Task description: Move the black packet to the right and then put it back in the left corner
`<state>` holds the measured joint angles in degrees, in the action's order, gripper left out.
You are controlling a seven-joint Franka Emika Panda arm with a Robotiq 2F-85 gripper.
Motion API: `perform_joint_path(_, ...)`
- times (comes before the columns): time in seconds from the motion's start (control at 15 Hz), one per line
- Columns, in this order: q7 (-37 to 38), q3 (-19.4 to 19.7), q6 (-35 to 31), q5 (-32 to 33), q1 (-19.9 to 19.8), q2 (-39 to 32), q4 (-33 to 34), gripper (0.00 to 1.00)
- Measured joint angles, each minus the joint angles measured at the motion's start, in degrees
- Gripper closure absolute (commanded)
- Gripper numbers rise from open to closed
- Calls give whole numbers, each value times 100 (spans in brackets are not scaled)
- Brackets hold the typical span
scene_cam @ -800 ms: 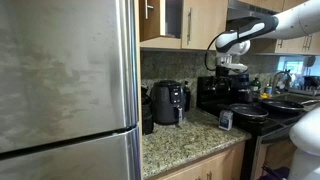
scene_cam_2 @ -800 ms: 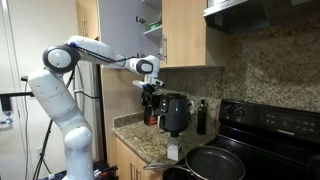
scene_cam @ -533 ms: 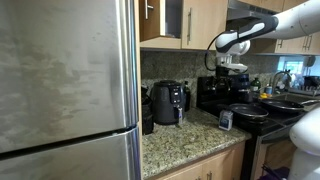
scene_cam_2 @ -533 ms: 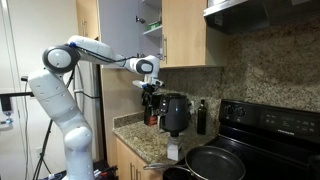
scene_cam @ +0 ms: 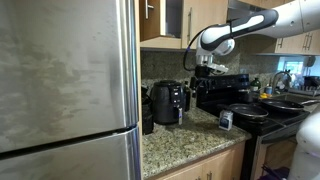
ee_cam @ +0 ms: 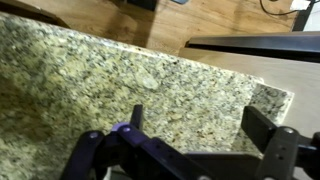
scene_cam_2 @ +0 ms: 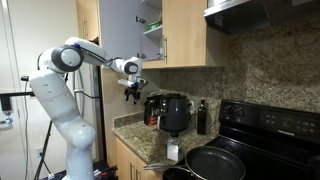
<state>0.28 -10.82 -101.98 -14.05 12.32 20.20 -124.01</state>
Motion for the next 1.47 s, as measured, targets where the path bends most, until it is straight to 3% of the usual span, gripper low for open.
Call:
perform_joint_path(0.13, 155, -285, -142, 0, 208, -6, 168, 0)
perform_joint_path(0.4, 413, -380, -302, 340, 210, -108, 182, 0)
perform_joint_path(0.67, 1395, -770, -2471, 522, 222, -1080, 380, 0)
perform_joint_path(0.87, 2380, -982, -3782, 1094, 280, -1991, 1060, 0)
perform_joint_path(1.2, 2827, -927, -4015, 1467, 379, -2434, 1568, 0)
perform_joint_path(1.47, 3815, -673, -5001, 2965, 673, -3022, 1883, 0)
